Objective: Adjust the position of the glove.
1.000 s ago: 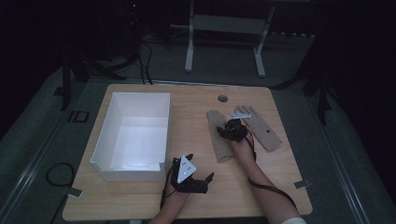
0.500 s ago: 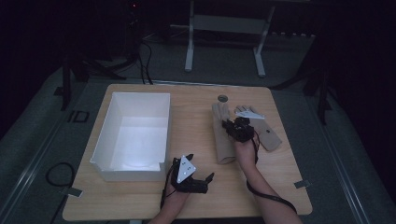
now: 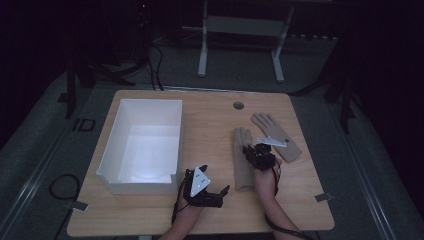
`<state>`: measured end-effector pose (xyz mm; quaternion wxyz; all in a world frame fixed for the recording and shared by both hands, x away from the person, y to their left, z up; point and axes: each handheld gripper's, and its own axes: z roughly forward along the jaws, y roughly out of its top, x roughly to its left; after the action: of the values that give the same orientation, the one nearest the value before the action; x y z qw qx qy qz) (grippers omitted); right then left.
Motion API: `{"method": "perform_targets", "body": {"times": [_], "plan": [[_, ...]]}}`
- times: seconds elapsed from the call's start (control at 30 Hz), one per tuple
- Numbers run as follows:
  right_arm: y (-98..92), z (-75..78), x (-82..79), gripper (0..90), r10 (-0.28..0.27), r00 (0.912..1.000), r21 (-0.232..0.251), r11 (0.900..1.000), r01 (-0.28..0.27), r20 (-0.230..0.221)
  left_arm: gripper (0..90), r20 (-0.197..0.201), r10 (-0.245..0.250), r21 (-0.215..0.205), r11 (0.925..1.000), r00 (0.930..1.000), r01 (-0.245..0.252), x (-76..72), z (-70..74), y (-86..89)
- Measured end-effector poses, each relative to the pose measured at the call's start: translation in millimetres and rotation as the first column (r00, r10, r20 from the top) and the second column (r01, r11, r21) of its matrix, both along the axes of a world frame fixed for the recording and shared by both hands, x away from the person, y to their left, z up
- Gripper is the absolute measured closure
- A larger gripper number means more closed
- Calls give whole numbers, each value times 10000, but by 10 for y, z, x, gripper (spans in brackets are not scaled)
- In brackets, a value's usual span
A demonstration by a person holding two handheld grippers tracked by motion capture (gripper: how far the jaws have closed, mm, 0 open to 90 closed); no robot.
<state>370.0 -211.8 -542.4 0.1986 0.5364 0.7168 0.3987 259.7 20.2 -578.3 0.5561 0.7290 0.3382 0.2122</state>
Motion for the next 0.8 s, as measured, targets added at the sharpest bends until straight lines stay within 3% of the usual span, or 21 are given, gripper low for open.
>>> {"method": "perform_targets", "body": {"times": [0.13,0.2,0.27,0.43,0.5,0.67,0.73,0.8], "plan": [[-36,-102,-2,792,-284,9993,-67,9996,282,-259,1,-6,-9,-11,10000,10000,9,2,0,2],[-39,-182,3,742,-358,9986,-406,9986,342,-387,1,-1,-7,-12,10000,10000,7,1,0,1],[-36,-204,6,727,-296,9990,-538,9982,278,-336,1,0,-13,-20,10000,10000,13,0,0,1],[-25,-211,-1,579,-170,9999,-1178,9929,171,14,1,10,-5,-9,10000,10000,5,-1,-1,-2],[-52,-173,-13,560,-108,9999,-1185,9929,121,114,1,5,-6,1,10000,10000,6,0,0,-1],[-164,36,-50,538,239,9948,-1366,9906,-101,993,1,14,-6,-11,10000,10000,6,-1,-1,-1],[-200,89,-44,538,405,9930,-1317,9910,-257,1112,1,18,-14,4,10000,10000,14,-2,0,-2],[-329,229,2,542,859,9846,-1489,9869,-630,1526,1,21,-20,18,10000,10000,20,-3,0,-2]]}}
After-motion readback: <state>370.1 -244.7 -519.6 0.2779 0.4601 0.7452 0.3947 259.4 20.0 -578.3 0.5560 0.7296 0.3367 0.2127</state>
